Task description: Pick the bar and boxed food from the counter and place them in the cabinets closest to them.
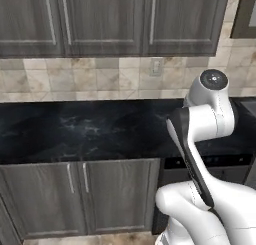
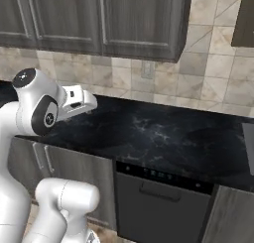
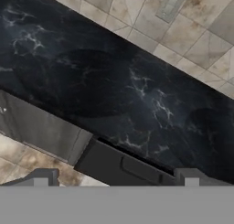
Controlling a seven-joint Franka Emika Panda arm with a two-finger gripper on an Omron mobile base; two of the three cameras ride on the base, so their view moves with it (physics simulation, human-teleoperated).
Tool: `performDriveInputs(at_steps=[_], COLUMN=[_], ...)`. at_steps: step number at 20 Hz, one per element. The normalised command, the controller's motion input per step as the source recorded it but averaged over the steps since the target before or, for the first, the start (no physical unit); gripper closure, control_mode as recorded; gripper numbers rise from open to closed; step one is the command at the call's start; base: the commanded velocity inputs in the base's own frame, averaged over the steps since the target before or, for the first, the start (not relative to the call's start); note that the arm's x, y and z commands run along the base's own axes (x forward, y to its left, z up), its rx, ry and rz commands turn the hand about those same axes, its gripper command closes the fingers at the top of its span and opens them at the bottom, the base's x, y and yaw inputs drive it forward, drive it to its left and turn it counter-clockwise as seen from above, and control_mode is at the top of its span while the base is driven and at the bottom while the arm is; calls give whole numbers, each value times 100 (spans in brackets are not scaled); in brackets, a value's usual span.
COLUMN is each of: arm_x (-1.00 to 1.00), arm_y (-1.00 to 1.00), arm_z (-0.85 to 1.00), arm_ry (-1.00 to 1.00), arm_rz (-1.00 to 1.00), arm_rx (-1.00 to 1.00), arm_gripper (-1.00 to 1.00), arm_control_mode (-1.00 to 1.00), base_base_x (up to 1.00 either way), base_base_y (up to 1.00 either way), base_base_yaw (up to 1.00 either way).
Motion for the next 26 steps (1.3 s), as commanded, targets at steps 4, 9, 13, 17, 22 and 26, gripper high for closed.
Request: performDriveInputs(at_steps=[4,9,13,17,22,26], arm_x=[0,0,0,0,0,0], arm_y=[0,0,0,0,0,0], arm_z=[0,0,0,0,0,0], arm_ry=[0,0,0,0,0,0], arm_rz=[0,0,0,0,0,0], arm_rx=[0,0,0,0,0,0], arm_gripper=[-100,-100,-100,-100,-100,-100], arm_control_mode=[100,100,100,100,100,100], base_base_x=[-6,-6,-6,-5,-6,-6], base_base_y=[-6,-5,-3,-5,-9,-8], base_base_yaw=[-34,-34,-33,-33,-34,-34])
